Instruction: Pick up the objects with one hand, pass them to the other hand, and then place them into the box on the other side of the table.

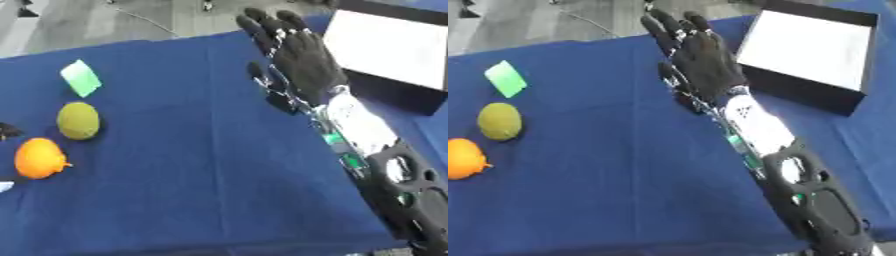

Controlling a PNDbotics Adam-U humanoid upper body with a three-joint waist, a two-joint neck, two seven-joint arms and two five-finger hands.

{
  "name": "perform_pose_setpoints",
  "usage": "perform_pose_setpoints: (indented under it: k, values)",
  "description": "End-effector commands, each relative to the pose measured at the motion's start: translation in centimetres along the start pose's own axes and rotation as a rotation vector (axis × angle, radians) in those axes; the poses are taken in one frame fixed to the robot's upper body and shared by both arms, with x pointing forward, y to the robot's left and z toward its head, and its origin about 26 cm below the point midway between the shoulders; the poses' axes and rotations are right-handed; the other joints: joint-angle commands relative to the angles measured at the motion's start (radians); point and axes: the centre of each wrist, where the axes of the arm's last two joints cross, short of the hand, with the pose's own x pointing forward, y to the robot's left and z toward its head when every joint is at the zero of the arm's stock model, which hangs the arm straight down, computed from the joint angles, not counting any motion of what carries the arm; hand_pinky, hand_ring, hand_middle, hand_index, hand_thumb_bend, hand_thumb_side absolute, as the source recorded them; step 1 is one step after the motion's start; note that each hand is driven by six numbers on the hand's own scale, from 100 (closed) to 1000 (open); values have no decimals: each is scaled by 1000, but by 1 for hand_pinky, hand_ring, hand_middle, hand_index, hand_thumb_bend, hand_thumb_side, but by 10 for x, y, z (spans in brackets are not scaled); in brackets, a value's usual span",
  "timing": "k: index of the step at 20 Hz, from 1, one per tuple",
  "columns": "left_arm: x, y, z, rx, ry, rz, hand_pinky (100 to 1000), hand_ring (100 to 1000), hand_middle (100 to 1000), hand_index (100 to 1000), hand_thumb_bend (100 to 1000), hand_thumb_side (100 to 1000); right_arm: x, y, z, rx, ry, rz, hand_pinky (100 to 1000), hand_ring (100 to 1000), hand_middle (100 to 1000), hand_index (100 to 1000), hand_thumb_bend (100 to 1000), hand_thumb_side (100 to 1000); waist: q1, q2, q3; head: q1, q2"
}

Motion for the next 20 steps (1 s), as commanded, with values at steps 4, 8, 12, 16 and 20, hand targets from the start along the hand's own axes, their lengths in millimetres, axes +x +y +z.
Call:
perform_pose_setpoints:
  k: [4,8,12,16,20]
  values:
    - [2,-5,-1,167,-89,76,704,596,630,761,338,301,-3,-7,-4,-27,6,1,883,691,921,1000,100,100,-6,-10,0,3,-3]
    - [9,-8,-7,285,-62,145,607,433,447,592,100,222,-3,-7,-5,-29,8,-3,883,694,921,1000,100,100,-8,-8,-1,6,-3]
    - [8,-3,-10,428,-13,221,578,375,384,533,100,255,-2,-7,-5,-31,8,-6,883,694,920,1000,100,100,-7,-8,-4,8,-3]
    - [0,27,-22,538,0,280,573,365,376,527,100,286,-2,-6,-5,-28,5,-5,884,693,920,1000,100,100,-5,-9,-2,11,-3]
    - [4,67,-52,603,-76,421,569,359,372,522,100,324,-2,-6,-6,-17,-8,3,889,667,920,1000,100,100,-4,-13,0,13,-3]
